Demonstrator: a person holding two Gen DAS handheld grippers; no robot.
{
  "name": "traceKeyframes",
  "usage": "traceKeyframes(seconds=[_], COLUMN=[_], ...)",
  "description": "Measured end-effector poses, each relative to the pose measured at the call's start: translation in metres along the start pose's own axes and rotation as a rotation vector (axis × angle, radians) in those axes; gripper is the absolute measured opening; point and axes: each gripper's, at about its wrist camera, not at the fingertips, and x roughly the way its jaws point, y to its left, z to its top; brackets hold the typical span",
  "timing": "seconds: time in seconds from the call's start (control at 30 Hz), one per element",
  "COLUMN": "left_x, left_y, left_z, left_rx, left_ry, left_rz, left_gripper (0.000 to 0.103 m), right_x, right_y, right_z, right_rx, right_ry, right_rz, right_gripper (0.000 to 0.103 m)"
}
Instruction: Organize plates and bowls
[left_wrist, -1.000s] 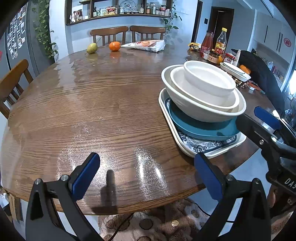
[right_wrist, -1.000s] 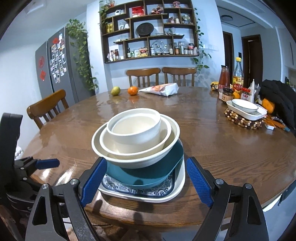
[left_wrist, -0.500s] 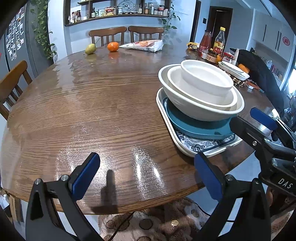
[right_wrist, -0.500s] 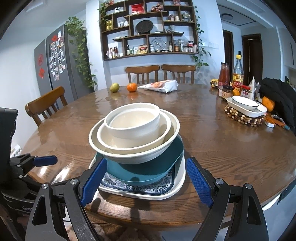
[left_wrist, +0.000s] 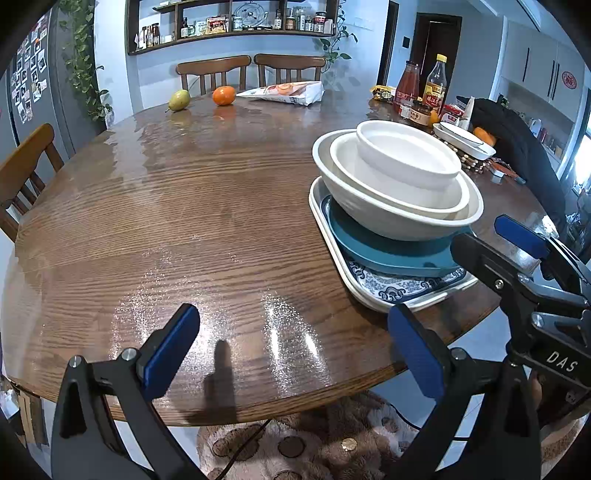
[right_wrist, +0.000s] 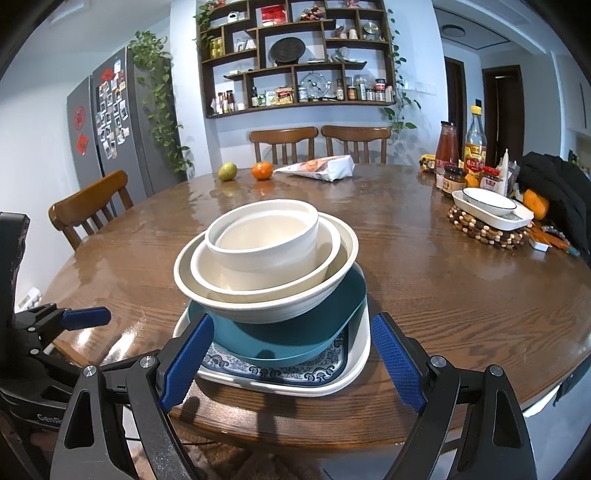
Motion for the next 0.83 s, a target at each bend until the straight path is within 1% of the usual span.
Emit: traceKeyframes(seconds=[0.83], left_x=[0.0001], left_y=[-0.0016], left_z=[0.0017], left_rx=[0.006], left_ry=[-0.001], left_rz=[-0.005], left_gripper=[0.102], right_x=[0.0013], right_y=[-0.0033], right_z=[-0.0002], right_rx=[0.004], right_ry=[0.005], right_rz=[0.001], right_gripper=[0.088])
